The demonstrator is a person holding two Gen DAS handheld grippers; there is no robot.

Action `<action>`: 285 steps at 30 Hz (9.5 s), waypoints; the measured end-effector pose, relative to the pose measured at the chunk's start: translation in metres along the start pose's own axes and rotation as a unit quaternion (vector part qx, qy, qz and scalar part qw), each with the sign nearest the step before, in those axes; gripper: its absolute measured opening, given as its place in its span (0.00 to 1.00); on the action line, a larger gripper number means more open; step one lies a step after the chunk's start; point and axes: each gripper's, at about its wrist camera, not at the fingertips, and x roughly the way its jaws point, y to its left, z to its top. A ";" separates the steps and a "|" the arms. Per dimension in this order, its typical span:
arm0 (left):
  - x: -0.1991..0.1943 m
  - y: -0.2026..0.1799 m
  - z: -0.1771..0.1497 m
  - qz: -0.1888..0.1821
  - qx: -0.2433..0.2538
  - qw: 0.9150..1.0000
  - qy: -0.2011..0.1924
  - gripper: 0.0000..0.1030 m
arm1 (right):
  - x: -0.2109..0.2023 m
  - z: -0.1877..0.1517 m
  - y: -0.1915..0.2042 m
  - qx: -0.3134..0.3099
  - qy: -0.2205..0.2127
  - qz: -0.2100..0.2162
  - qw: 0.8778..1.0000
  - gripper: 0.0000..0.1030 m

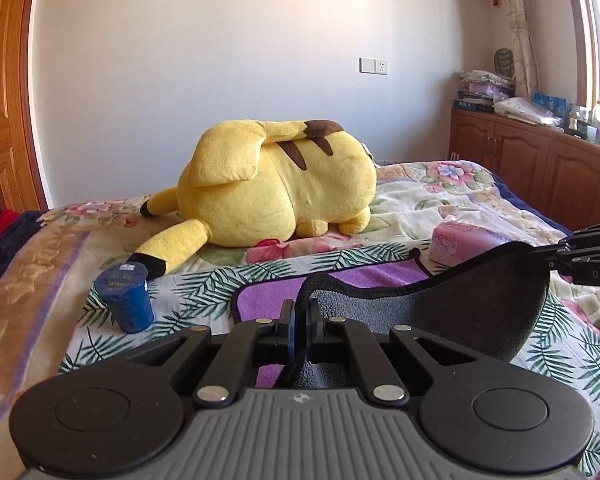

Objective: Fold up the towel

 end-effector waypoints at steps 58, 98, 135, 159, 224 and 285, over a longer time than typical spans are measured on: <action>0.163 0.037 0.008 0.050 0.012 0.999 0.013 0.00 | 0.148 -0.004 -0.055 -0.011 -0.014 -0.069 0.997 0.03; 0.007 -0.024 0.055 0.028 0.027 0.998 0.044 0.35 | -0.015 0.038 -0.028 0.047 -0.013 -0.055 0.997 0.45; -0.174 -0.096 0.085 0.020 0.012 0.999 -0.025 0.84 | -0.152 0.043 0.035 0.047 -0.046 -0.075 0.995 1.00; -0.240 -0.106 0.001 0.035 -0.020 0.999 0.000 0.84 | -0.197 -0.012 0.071 0.075 -0.046 -0.076 0.993 1.00; -0.245 -0.105 -0.101 0.099 -0.043 0.993 -0.050 0.84 | -0.208 -0.100 0.099 0.067 -0.091 -0.137 0.984 1.00; -0.247 -0.105 -0.103 0.105 -0.030 0.993 -0.053 0.84 | -0.209 -0.101 0.098 0.072 -0.096 -0.137 0.983 1.00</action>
